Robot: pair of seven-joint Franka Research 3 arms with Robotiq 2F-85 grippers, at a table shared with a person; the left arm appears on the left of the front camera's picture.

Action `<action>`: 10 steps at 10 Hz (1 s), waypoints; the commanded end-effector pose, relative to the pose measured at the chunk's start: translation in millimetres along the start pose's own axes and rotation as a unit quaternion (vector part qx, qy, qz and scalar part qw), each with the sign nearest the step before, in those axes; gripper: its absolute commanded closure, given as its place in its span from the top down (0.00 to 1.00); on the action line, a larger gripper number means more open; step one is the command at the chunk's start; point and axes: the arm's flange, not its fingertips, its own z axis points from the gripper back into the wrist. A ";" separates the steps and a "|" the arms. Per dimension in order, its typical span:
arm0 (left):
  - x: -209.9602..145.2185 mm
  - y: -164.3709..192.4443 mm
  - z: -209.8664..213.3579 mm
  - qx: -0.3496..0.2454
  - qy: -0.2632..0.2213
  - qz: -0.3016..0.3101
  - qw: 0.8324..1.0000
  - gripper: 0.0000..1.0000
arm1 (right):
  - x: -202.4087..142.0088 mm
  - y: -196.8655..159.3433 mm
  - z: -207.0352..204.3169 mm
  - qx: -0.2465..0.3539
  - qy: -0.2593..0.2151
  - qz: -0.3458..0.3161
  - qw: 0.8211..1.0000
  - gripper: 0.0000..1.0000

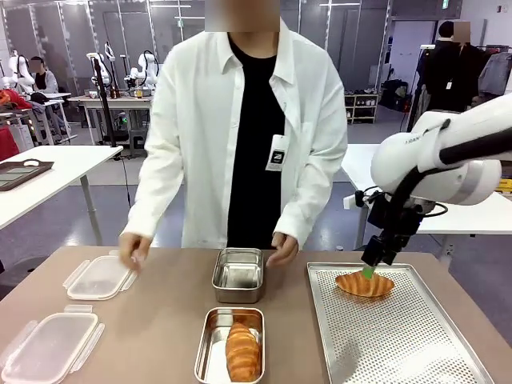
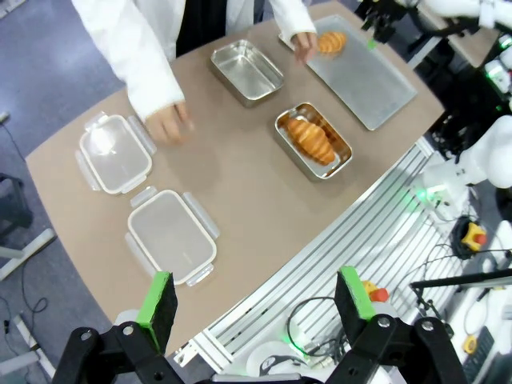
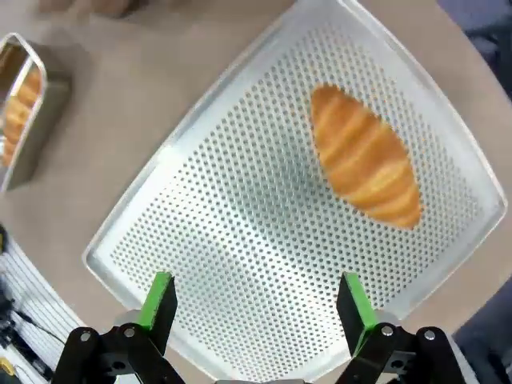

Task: Place the bread into the airtight container.
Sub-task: Pick up a Butter Roll and place it into an empty Airtight Container.

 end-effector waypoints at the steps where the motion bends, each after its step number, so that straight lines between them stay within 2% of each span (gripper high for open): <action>1: 1.5 0.3 0.6 0.004 0.002 -0.006 1.000 1.00 | -78.5 -19.2 77.7 0.046 -0.115 -0.032 0.992 1.00; 2: 1.5 0.3 0.6 0.004 0.002 -0.006 1.000 1.00 | -136.9 -34.0 102.4 0.056 -0.148 -0.087 0.984 1.00; 4: 1.5 0.3 0.6 0.004 0.002 -0.006 1.000 1.00 | -237.6 -53.3 144.9 0.028 -0.211 -0.183 0.960 1.00; 5: 1.5 0.3 0.6 0.004 0.002 -0.006 1.000 1.00 | -284.8 -56.3 162.5 0.028 -0.276 -0.210 0.938 1.00; 6: 1.5 0.3 0.6 0.004 0.002 -0.006 1.000 1.00 | -327.4 -57.9 165.1 0.028 -0.317 -0.239 0.917 1.00; 7: 1.5 0.3 0.6 0.004 0.002 -0.006 1.000 1.00 | -352.9 -60.4 152.0 0.044 -0.328 -0.265 0.906 1.00; 8: 1.5 0.3 0.6 0.004 0.002 -0.006 1.000 1.00 | -353.5 -60.9 134.9 0.042 -0.308 -0.293 0.904 1.00; 9: 1.5 0.3 0.6 0.004 0.002 -0.006 1.000 1.00 | -354.7 -61.0 173.5 0.038 -0.310 -0.266 0.912 1.00; 10: 1.5 0.3 0.6 0.004 0.002 -0.006 1.000 1.00 | -354.7 -61.0 173.5 0.038 -0.310 -0.266 0.912 1.00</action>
